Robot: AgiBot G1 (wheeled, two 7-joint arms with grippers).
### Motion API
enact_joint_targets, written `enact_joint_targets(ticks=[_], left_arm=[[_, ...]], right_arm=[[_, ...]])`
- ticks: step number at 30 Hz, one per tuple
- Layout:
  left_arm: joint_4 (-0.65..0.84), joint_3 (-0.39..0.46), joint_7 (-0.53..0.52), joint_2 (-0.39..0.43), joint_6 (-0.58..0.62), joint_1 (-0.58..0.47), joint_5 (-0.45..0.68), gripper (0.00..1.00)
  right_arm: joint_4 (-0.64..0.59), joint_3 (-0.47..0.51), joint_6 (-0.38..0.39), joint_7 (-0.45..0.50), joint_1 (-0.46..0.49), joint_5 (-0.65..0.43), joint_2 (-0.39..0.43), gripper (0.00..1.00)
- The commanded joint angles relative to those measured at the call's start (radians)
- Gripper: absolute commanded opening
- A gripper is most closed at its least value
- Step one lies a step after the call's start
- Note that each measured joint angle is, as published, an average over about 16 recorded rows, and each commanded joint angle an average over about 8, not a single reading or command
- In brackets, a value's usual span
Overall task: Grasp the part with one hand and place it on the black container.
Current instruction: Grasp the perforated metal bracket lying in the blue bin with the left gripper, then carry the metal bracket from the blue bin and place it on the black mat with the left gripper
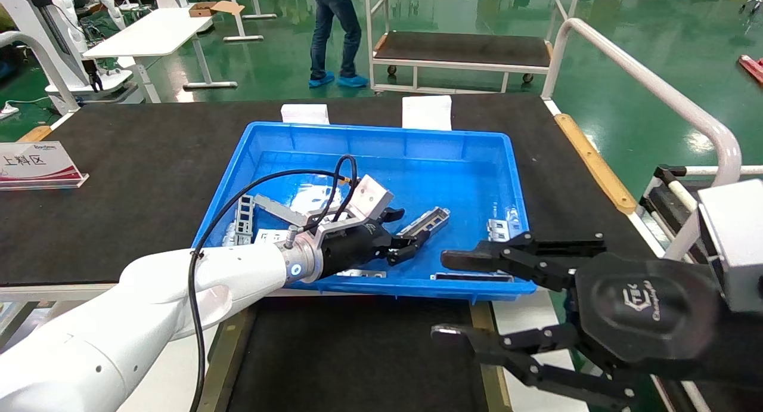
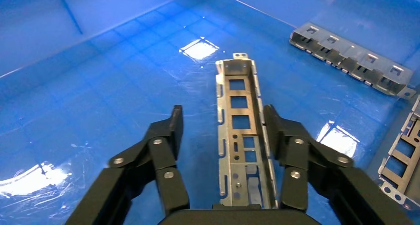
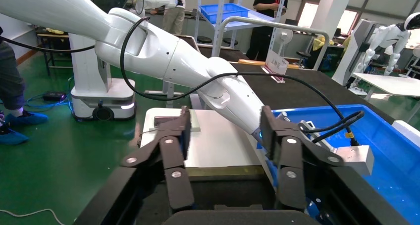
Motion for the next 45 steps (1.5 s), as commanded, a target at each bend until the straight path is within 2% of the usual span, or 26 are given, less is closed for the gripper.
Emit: enact_joint_targets(ticks=[1, 17, 33, 37, 45], left_arm=[[0.0, 0.012, 0.0, 0.0, -0.003, -0.001, -0.011, 0.0], [0.008, 0.078, 0.005, -0.001, -0.029, 0.002, -0.101, 0.0], [-0.003, 0.047, 0.092, -0.009, -0.032, -0.045, -0.239, 0.0], [-0.031, 0.028, 0.115, -0.037, 0.065, -0.063, -0.276, 0.0], [-0.106, -0.003, 0.16, -0.17, 0.499, -0.056, -0.34, 0.0]], right_arm=[[0.0, 0.0, 0.0, 0.0, 0.0, 0.0, 0.0, 0.0], [0.0, 0.0, 0.0, 0.0, 0.0, 0.0, 0.0, 0.0], [0.0, 0.0, 0.0, 0.0, 0.0, 0.0, 0.0, 0.0], [0.0, 0.0, 0.0, 0.0, 0.0, 0.0, 0.0, 0.0], [0.0, 0.0, 0.0, 0.0, 0.0, 0.0, 0.0, 0.0]])
